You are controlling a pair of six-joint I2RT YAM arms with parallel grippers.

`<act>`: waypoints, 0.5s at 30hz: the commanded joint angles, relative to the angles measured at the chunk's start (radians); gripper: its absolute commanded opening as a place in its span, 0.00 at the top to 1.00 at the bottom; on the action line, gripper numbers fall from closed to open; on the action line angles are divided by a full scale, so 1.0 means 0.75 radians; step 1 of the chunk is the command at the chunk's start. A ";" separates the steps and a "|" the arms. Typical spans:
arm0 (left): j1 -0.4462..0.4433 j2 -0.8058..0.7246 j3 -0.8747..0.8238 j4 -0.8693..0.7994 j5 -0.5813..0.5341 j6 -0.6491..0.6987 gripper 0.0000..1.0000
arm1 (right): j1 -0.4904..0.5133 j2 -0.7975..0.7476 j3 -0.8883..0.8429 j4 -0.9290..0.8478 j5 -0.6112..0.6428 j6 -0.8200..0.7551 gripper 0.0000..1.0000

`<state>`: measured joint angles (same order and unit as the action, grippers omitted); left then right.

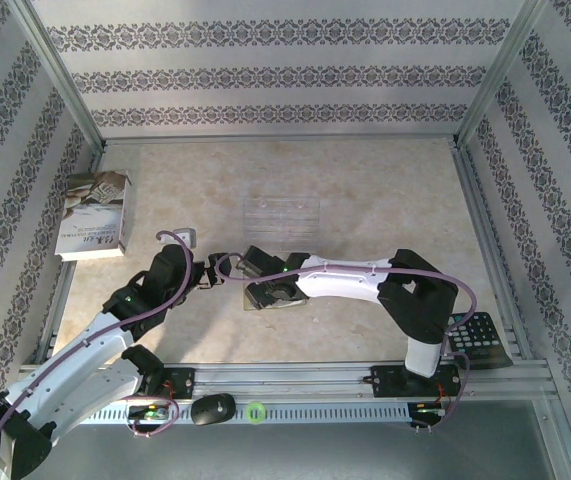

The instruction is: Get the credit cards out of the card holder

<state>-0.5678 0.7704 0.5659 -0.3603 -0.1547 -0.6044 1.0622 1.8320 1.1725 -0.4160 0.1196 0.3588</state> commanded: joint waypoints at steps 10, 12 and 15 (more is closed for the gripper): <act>0.131 -0.019 -0.040 -0.080 0.053 -0.027 0.08 | 0.062 0.116 0.100 -0.053 0.080 -0.063 0.44; 0.155 -0.021 -0.050 -0.072 0.090 -0.033 0.09 | 0.062 0.144 0.106 -0.063 0.078 -0.061 0.43; 0.174 -0.021 -0.060 -0.064 0.121 -0.038 0.10 | 0.064 0.167 0.098 -0.068 0.085 -0.049 0.45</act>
<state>-0.4564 0.7673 0.5335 -0.3840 -0.1013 -0.6170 1.1027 1.9232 1.2373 -0.4297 0.1486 0.3298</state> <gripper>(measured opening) 0.898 0.557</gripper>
